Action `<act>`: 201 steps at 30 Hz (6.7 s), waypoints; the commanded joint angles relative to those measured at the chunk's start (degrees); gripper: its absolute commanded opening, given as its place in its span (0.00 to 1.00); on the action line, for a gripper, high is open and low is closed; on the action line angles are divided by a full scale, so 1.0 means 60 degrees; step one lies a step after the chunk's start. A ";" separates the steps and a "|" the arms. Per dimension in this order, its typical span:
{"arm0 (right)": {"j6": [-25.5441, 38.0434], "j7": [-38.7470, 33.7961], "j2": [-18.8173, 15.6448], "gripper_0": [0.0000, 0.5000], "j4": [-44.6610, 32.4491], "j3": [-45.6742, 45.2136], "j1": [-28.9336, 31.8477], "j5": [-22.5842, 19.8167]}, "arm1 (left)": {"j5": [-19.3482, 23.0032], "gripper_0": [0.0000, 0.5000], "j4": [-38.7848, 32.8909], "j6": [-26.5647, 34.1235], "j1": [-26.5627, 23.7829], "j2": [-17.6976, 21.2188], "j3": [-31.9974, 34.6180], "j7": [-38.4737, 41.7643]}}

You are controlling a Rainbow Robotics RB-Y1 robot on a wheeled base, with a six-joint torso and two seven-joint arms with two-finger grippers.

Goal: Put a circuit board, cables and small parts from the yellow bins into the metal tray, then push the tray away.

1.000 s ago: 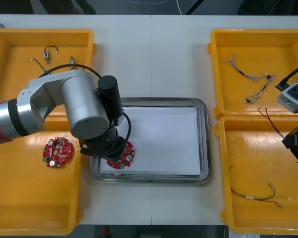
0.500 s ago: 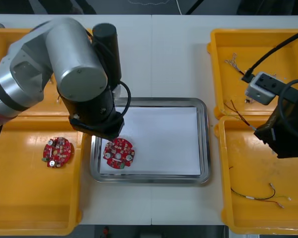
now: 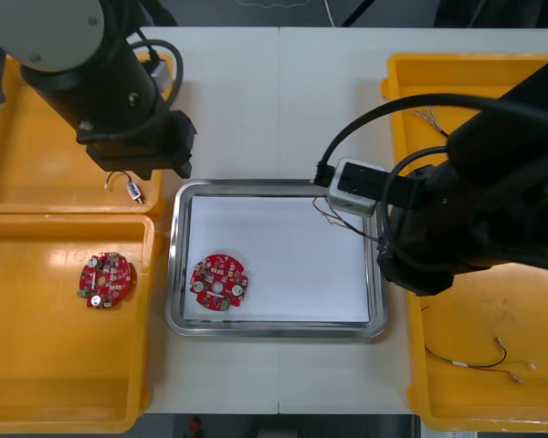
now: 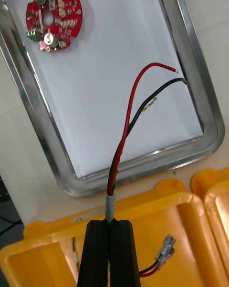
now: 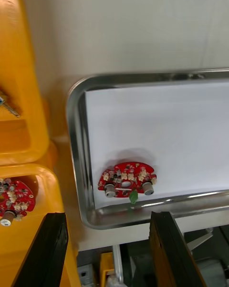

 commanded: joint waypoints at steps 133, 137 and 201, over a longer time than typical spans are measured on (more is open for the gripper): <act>0.0025 -0.1114 0.0183 1.00 0.5613 -0.4489 0.0532 0.4223 | -0.3538 0.00 -0.2252 -0.0080 0.2358 -0.1785 0.0697 -0.0973; 0.0025 -0.1934 0.0256 1.00 0.6316 -0.4489 0.0342 0.4238 | -0.3787 0.00 -0.2179 -0.0314 0.2373 -0.1902 -0.0036 -0.0856; -0.4729 -0.6475 0.2102 1.00 1.4007 -0.4679 -0.1079 0.6054 | -0.4637 1.00 -0.1667 -0.1413 0.2388 -0.1932 -0.0505 -0.1076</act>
